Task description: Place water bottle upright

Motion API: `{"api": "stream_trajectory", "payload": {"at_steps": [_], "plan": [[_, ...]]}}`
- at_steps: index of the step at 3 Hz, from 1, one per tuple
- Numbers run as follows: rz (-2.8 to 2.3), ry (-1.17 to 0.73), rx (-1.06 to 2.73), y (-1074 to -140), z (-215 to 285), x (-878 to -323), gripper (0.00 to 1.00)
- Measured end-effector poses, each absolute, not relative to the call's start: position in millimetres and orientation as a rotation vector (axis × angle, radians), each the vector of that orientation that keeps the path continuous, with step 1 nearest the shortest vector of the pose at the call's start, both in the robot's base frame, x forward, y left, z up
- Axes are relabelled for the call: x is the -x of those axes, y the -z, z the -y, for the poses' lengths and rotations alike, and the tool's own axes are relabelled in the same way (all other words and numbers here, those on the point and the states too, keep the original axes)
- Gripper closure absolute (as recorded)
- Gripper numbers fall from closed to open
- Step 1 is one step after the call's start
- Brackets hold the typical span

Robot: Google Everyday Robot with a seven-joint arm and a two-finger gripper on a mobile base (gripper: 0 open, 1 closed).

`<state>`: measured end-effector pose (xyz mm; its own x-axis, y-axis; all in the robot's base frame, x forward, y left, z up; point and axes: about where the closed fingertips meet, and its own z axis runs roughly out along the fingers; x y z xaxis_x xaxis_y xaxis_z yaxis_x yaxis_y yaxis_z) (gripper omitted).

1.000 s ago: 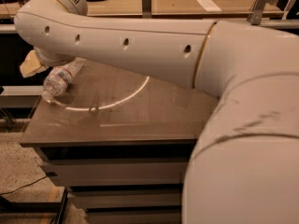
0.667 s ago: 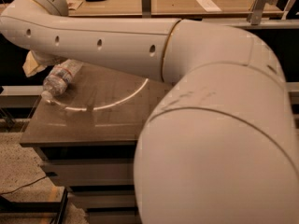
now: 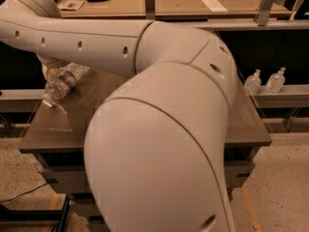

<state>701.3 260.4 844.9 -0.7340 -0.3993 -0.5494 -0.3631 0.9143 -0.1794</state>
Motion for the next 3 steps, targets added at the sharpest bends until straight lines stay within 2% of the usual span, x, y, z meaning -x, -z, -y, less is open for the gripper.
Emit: {"api": "stream_trajectory", "payload": {"at_steps": [1, 3], "plan": [[-2.492, 0.108, 0.527, -840.2, -247.5, -705.6, 0.41], [-2.474, -0.002, 0.544, -889.8, -191.4, -707.2, 0.88]]}}
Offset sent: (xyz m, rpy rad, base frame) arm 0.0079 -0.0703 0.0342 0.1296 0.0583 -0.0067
